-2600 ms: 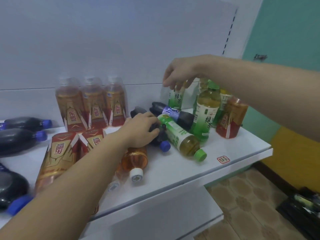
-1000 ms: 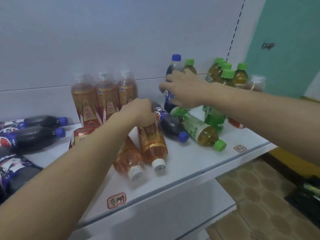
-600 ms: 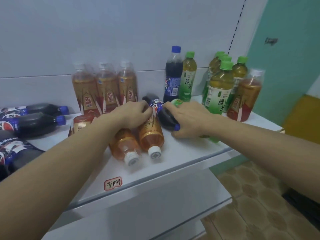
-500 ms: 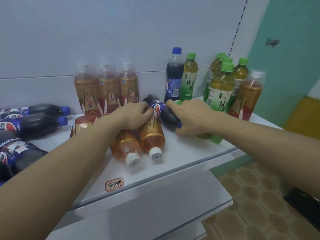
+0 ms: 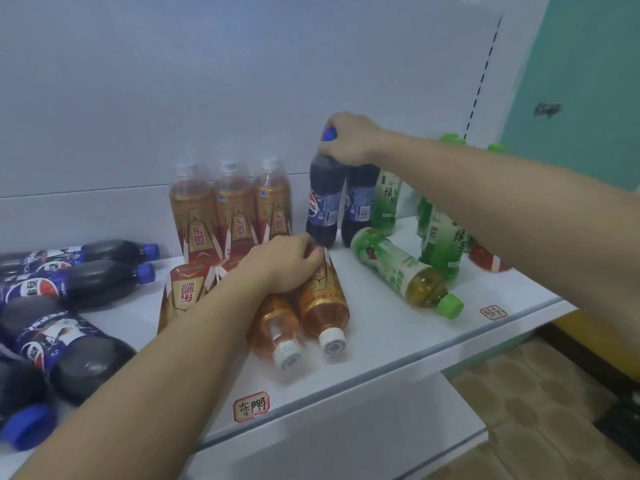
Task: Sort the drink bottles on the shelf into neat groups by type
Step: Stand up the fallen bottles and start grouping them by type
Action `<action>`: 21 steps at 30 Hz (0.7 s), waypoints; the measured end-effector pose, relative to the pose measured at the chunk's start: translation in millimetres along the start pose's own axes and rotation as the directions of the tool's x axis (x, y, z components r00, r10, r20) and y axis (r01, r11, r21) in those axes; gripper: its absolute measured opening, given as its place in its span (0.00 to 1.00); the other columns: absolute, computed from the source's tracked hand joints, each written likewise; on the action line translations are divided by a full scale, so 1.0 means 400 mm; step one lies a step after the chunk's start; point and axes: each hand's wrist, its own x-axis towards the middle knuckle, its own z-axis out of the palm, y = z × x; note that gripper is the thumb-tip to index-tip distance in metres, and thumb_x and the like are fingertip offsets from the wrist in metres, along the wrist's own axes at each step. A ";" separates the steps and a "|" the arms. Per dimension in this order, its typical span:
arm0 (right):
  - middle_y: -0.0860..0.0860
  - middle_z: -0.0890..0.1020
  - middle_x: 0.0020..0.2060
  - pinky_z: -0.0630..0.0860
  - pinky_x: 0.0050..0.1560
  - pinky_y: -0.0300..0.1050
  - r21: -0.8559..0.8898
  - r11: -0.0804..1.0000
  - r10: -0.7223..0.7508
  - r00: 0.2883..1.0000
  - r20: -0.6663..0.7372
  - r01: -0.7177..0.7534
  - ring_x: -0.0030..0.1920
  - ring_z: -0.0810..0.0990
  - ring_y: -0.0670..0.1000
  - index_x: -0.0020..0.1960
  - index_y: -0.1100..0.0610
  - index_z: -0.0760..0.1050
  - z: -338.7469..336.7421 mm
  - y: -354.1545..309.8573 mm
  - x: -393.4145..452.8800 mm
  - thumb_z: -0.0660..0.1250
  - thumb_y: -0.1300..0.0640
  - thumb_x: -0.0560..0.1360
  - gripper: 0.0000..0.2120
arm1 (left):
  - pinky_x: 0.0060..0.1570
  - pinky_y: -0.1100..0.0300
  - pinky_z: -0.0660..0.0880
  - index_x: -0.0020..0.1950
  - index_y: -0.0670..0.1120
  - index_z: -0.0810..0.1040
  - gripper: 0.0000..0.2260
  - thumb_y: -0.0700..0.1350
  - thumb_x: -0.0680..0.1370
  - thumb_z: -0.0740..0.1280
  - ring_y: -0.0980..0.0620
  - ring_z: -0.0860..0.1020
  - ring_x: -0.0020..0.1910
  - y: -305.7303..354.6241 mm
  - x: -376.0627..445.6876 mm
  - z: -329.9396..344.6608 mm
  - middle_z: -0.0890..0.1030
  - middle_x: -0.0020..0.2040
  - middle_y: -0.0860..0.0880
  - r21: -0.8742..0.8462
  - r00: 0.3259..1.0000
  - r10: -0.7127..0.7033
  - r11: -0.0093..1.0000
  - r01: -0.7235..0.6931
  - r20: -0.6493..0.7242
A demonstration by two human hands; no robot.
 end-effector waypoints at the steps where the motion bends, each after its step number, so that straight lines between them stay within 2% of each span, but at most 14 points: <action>1: 0.57 0.82 0.51 0.73 0.38 0.41 0.014 1.000 0.021 1.000 0.010 -0.021 0.47 0.79 0.57 0.57 0.61 0.80 0.003 -0.007 0.019 0.67 0.53 0.76 0.15 | 0.59 0.43 0.77 0.70 0.52 0.71 0.24 0.64 0.81 0.51 0.45 0.79 0.56 -0.001 0.001 0.001 0.80 0.61 0.47 0.000 1.000 0.006 1.000 -0.006 0.001; 2: 0.57 0.82 0.48 0.72 0.36 0.40 0.031 0.999 0.034 0.999 0.018 -0.035 0.43 0.78 0.56 0.56 0.62 0.80 0.008 -0.012 0.034 0.67 0.53 0.75 0.15 | 0.59 0.43 0.77 0.70 0.53 0.71 0.24 0.64 0.81 0.51 0.46 0.79 0.56 -0.002 0.002 0.004 0.80 0.61 0.47 -0.004 1.000 0.011 1.000 -0.011 0.002; 5: 0.56 0.79 0.49 0.74 0.43 0.43 0.034 0.998 0.058 0.998 0.014 -0.058 0.47 0.78 0.57 0.56 0.61 0.76 0.027 -0.013 0.066 0.65 0.51 0.77 0.14 | 0.59 0.44 0.77 0.70 0.54 0.71 0.24 0.65 0.80 0.51 0.47 0.79 0.56 -0.008 0.008 0.010 0.80 0.61 0.48 -0.017 1.000 0.016 1.000 -0.016 0.005; 6: 0.56 0.79 0.48 0.73 0.42 0.43 0.020 0.998 0.061 0.998 0.009 -0.061 0.47 0.78 0.58 0.54 0.60 0.75 0.032 -0.013 0.074 0.65 0.52 0.78 0.12 | 0.59 0.44 0.78 0.69 0.54 0.71 0.24 0.65 0.80 0.51 0.47 0.79 0.55 -0.011 0.010 0.013 0.80 0.60 0.49 -0.019 1.000 0.015 1.000 -0.015 0.005; 9: 0.56 0.77 0.42 0.71 0.31 0.41 0.017 0.995 0.100 0.995 0.014 -0.100 0.38 0.77 0.56 0.46 0.59 0.73 0.038 -0.010 0.084 0.65 0.55 0.77 0.07 | 0.58 0.45 0.78 0.69 0.55 0.71 0.25 0.66 0.80 0.52 0.49 0.79 0.54 -0.014 0.015 0.019 0.80 0.60 0.50 -0.026 1.000 0.009 1.000 -0.009 0.004; 12: 0.55 0.76 0.39 0.68 0.31 0.40 0.026 0.993 0.117 0.993 0.011 -0.117 0.38 0.75 0.56 0.41 0.58 0.73 0.032 -0.004 0.080 0.67 0.59 0.74 0.05 | 0.58 0.46 0.77 0.70 0.55 0.70 0.26 0.66 0.79 0.51 0.49 0.78 0.53 -0.015 0.019 0.020 0.79 0.60 0.50 -0.021 1.000 0.005 1.000 -0.005 0.001; 13: 0.55 0.76 0.40 0.68 0.31 0.40 0.035 0.993 0.116 0.993 0.016 -0.117 0.39 0.75 0.55 0.45 0.59 0.76 0.027 -0.002 0.071 0.67 0.60 0.74 0.03 | 0.58 0.45 0.77 0.71 0.55 0.70 0.26 0.66 0.79 0.51 0.48 0.78 0.54 -0.014 0.020 0.019 0.79 0.60 0.50 -0.019 1.000 0.003 1.000 -0.002 0.002; 14: 0.56 0.77 0.44 0.69 0.32 0.41 0.051 0.992 0.113 0.994 0.014 -0.113 0.39 0.75 0.55 0.54 0.61 0.77 0.020 0.000 0.062 0.68 0.59 0.74 0.10 | 0.58 0.46 0.77 0.71 0.55 0.70 0.27 0.67 0.79 0.51 0.48 0.78 0.54 -0.014 0.021 0.019 0.79 0.60 0.50 -0.018 1.000 0.001 1.000 0.000 0.005; 16: 0.57 0.76 0.52 0.72 0.34 0.41 0.044 0.997 0.069 0.998 0.004 -0.069 0.43 0.76 0.55 0.68 0.60 0.68 0.001 0.004 0.023 0.70 0.54 0.75 0.24 | 0.57 0.47 0.77 0.71 0.55 0.69 0.26 0.66 0.79 0.51 0.49 0.77 0.53 -0.013 0.023 0.020 0.79 0.60 0.50 -0.018 1.000 -0.002 1.000 0.003 0.016; 18: 0.54 0.76 0.52 0.71 0.37 0.44 0.023 0.999 -0.022 0.999 -0.037 0.023 0.46 0.77 0.54 0.71 0.56 0.63 -0.012 0.017 -0.036 0.69 0.50 0.75 0.28 | 0.58 0.46 0.77 0.71 0.55 0.69 0.26 0.66 0.80 0.51 0.49 0.77 0.53 -0.011 0.021 0.019 0.79 0.60 0.49 -0.017 1.000 -0.003 1.000 0.004 0.023; 21: 0.51 0.79 0.49 0.75 0.44 0.49 -0.078 0.988 -0.132 0.991 -0.020 0.130 0.48 0.78 0.54 0.63 0.52 0.69 -0.004 0.056 -0.152 0.65 0.49 0.77 0.17 | 0.59 0.44 0.75 0.68 0.55 0.71 0.25 0.66 0.78 0.50 0.44 0.78 0.56 -0.003 0.018 0.012 0.80 0.61 0.47 0.004 1.000 0.002 1.000 -0.002 0.004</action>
